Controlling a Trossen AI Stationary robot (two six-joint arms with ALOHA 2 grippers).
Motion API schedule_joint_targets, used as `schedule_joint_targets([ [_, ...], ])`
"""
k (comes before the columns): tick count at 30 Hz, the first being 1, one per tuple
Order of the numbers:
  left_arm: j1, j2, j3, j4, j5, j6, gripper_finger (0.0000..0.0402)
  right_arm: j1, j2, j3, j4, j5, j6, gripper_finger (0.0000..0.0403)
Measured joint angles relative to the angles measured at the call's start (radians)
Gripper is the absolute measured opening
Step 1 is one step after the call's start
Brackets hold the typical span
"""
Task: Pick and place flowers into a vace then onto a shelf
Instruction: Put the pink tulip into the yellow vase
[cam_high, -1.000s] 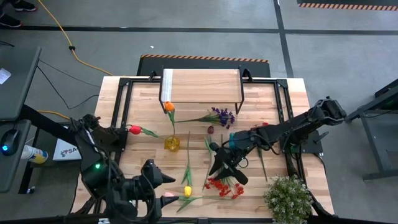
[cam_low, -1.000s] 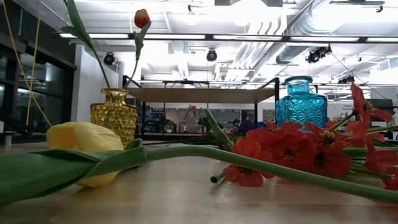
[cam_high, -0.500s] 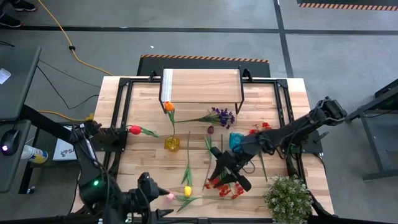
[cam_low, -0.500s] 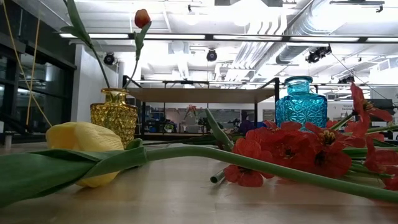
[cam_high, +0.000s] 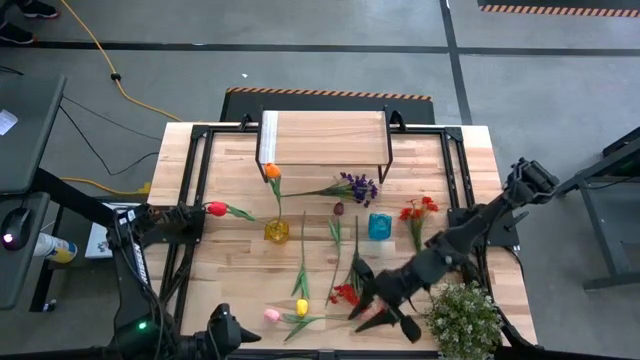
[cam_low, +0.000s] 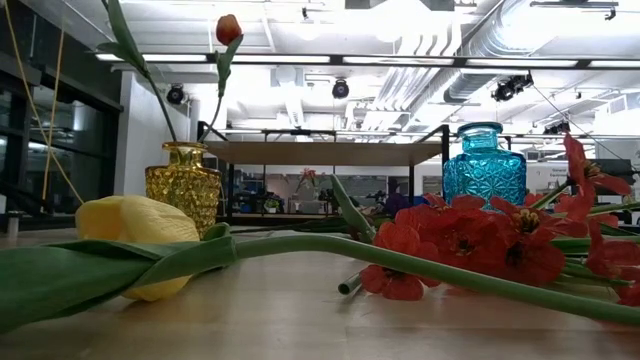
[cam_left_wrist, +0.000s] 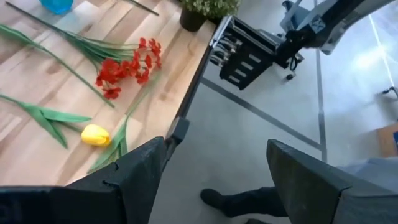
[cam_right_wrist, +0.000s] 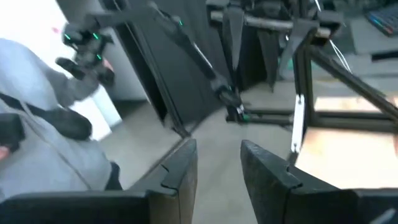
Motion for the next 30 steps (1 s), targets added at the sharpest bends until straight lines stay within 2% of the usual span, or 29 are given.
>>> schedule_joint_targets([
  [3,-0.002,0.003,0.000,0.005,0.010,0.000,0.0317,0.041,0.032,0.071,-0.142,0.051,0.018,0.0114],
  [8,-0.005,0.006,0.000,0.004,0.038,0.001,0.0317,0.064,0.147,0.220,-0.324,0.058,0.037,0.0114],
  [13,-0.004,0.005,0.000,-0.001,0.064,0.005,0.0317,0.050,0.279,0.375,-0.534,0.022,0.037,0.0114],
  [17,-0.004,0.005,0.000,-0.005,0.080,0.015,0.0317,0.023,0.348,0.457,-0.628,-0.023,0.046,0.0114],
  [22,-0.004,0.005,0.000,-0.006,0.079,0.034,0.0317,-0.015,0.388,0.452,-0.636,-0.092,0.095,0.0113],
  [30,-0.004,0.005,0.000,-0.053,0.077,0.034,0.0317,-0.050,0.388,0.359,-0.635,-0.117,0.161,0.0112],
])
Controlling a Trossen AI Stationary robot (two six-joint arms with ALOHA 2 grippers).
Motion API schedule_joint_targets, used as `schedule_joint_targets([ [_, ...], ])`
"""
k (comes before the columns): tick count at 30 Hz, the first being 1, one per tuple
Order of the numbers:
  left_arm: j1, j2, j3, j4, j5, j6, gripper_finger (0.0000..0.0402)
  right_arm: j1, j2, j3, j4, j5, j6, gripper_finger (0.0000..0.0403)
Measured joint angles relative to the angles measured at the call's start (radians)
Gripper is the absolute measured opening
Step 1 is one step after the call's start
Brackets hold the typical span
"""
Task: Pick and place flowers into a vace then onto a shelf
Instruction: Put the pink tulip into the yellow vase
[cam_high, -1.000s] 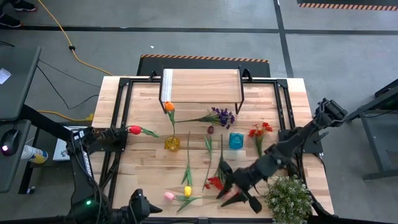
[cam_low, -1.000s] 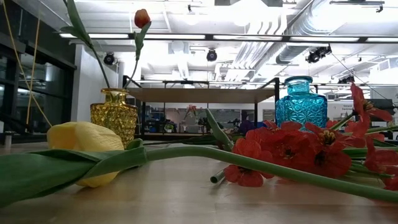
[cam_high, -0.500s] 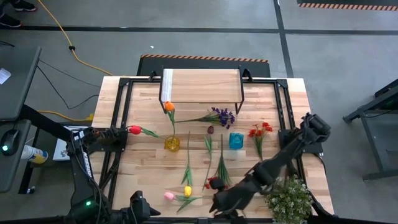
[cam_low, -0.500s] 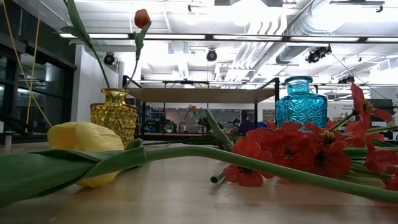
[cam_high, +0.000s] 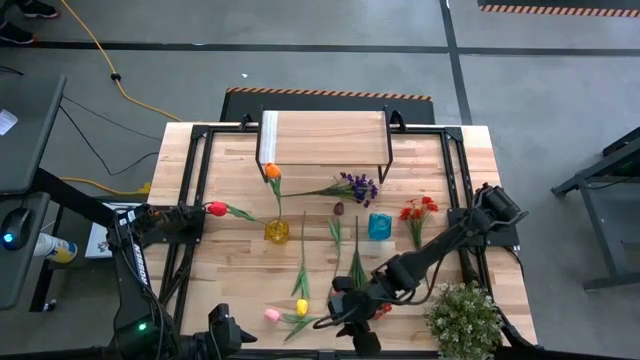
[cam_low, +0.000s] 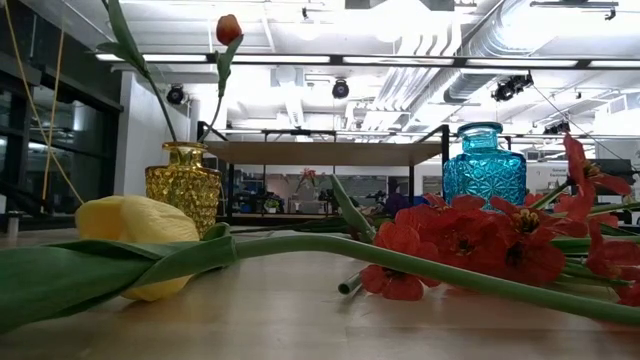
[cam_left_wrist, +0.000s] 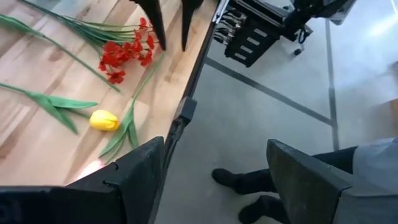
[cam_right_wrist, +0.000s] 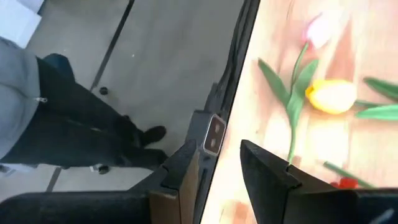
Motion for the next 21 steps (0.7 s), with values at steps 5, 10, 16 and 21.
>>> schedule_joint_targets([
  [5,0.000,0.000,0.000,-0.035,-0.007,-0.006,0.0317,-0.003,0.000,-0.024,0.000,-0.009,0.008,0.0112],
  [10,0.000,0.000,0.000,-0.065,-0.041,-0.008,0.0317,-0.003,0.005,-0.034,-0.024,-0.024,0.018,0.0113],
  [16,0.001,0.000,0.000,-0.080,-0.073,-0.008,0.0317,-0.004,0.055,-0.034,-0.026,-0.085,0.015,0.0113],
  [21,0.001,0.000,0.000,-0.081,-0.080,-0.008,0.0317,-0.027,0.076,-0.034,-0.021,-0.099,-0.003,0.0112],
])
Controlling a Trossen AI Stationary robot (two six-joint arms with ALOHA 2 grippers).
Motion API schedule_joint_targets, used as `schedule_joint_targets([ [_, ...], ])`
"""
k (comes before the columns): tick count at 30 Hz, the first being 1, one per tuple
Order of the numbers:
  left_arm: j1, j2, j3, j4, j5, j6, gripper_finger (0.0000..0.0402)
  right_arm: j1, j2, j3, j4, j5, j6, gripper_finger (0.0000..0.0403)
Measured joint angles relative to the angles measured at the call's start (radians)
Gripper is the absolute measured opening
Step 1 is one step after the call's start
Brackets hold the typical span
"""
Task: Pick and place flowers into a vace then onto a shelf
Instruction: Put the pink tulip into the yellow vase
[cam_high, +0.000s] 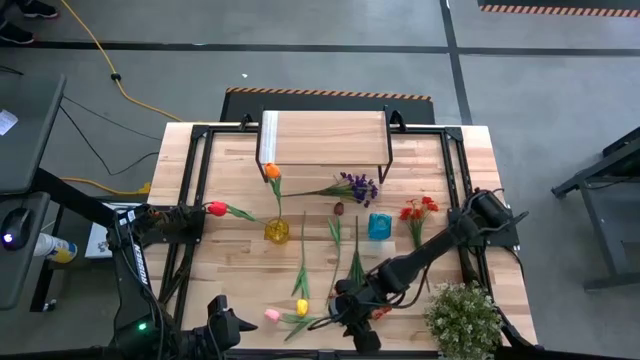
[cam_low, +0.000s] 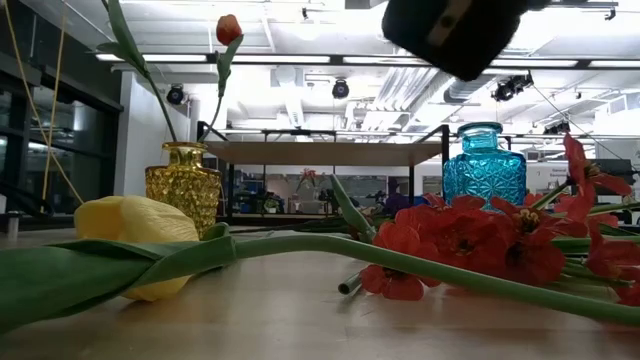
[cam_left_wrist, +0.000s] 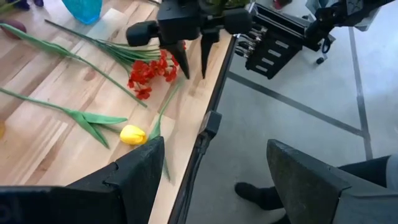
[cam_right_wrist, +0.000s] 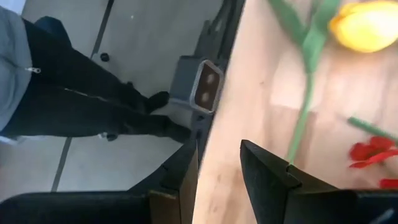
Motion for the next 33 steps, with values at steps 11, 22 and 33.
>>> schedule_joint_targets([
  [11,0.000,0.000,0.000,-0.021,-0.004,-0.001,0.0317,-0.064,0.020,0.001,0.040,-0.019,-0.008,0.0113],
  [22,0.000,0.000,0.000,-0.061,-0.014,-0.004,0.0317,-0.066,0.073,0.006,0.117,-0.037,-0.001,0.0112],
  [33,0.000,0.000,0.000,-0.082,-0.014,-0.008,0.0317,-0.067,0.132,0.003,0.107,-0.057,0.026,0.0112],
])
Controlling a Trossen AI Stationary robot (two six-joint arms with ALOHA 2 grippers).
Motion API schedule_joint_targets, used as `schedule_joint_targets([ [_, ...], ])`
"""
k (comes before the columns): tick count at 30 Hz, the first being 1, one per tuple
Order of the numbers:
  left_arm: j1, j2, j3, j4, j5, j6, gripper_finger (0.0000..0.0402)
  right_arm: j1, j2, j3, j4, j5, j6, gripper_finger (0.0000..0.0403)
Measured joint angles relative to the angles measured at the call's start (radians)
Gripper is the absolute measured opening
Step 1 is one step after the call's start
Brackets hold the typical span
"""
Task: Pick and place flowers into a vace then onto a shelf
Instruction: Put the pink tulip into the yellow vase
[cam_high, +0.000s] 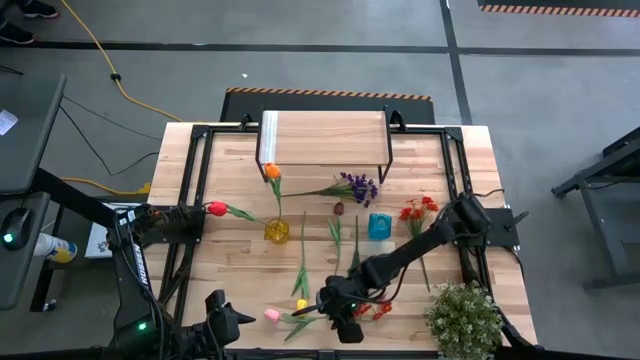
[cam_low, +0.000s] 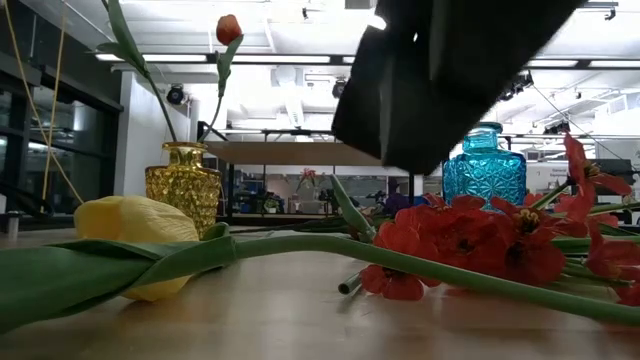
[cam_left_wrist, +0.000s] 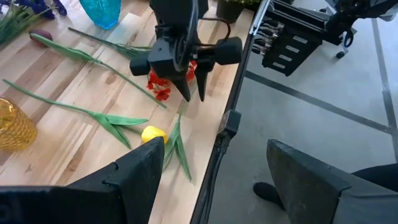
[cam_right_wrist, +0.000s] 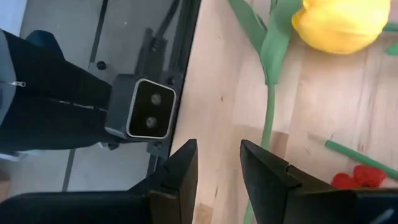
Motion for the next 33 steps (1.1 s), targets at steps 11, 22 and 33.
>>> schedule_joint_targets([
  [11,0.000,0.000,0.000,0.001,0.000,-0.015,0.0317,0.000,0.022,-0.001,-0.025,0.029,0.002,0.0112],
  [22,0.000,0.000,0.000,0.003,-0.002,-0.018,0.0317,0.014,0.055,-0.001,0.007,0.026,0.037,0.0112],
  [33,0.000,0.000,0.000,0.003,-0.005,-0.018,0.0317,0.014,0.055,-0.001,0.008,0.047,0.052,0.0112],
])
